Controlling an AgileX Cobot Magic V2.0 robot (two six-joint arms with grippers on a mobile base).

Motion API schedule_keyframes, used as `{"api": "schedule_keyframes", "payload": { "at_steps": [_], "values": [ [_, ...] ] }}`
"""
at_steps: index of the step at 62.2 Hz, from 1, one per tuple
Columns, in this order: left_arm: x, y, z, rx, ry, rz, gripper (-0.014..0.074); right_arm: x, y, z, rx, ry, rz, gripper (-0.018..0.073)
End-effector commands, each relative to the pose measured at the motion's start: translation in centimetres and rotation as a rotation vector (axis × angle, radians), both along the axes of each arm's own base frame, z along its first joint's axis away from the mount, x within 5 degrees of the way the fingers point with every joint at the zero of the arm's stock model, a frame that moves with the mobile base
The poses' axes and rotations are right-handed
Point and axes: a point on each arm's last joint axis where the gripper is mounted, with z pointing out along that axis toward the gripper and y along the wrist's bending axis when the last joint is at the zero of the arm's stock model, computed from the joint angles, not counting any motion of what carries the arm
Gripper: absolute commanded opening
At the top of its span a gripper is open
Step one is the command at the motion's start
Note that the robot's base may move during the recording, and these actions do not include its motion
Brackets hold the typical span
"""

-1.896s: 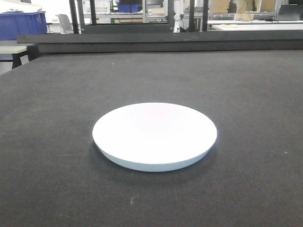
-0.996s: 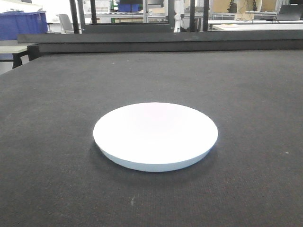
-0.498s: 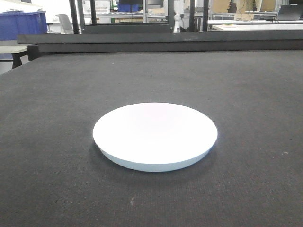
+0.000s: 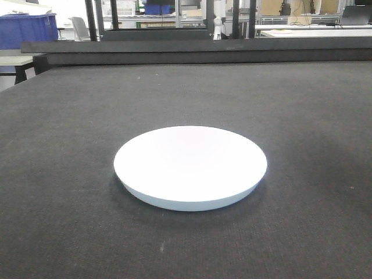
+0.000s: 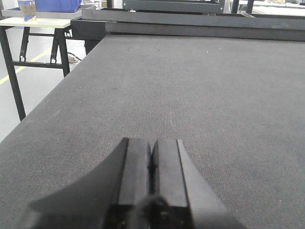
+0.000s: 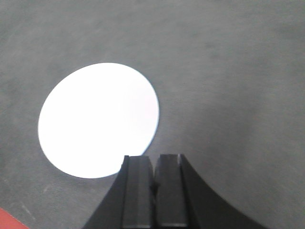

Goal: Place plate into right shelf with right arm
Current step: 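Lower the right gripper onto the rim of the white plate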

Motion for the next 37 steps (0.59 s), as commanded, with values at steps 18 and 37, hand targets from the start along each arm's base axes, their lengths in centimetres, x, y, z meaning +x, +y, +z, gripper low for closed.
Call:
{"api": "schedule_keyframes", "payload": {
  "at_steps": [18, 37],
  "values": [
    [0.0, 0.0, 0.5, -0.014, -0.082, 0.004, -0.0047, 7.0, 6.0, -3.9, 0.016, -0.008, 0.060, 0.0632],
    [0.0, 0.0, 0.5, -0.014, -0.082, 0.004, -0.0047, 10.1, 7.4, -8.9, -0.049, 0.164, 0.070, 0.0632]
  ]
}}
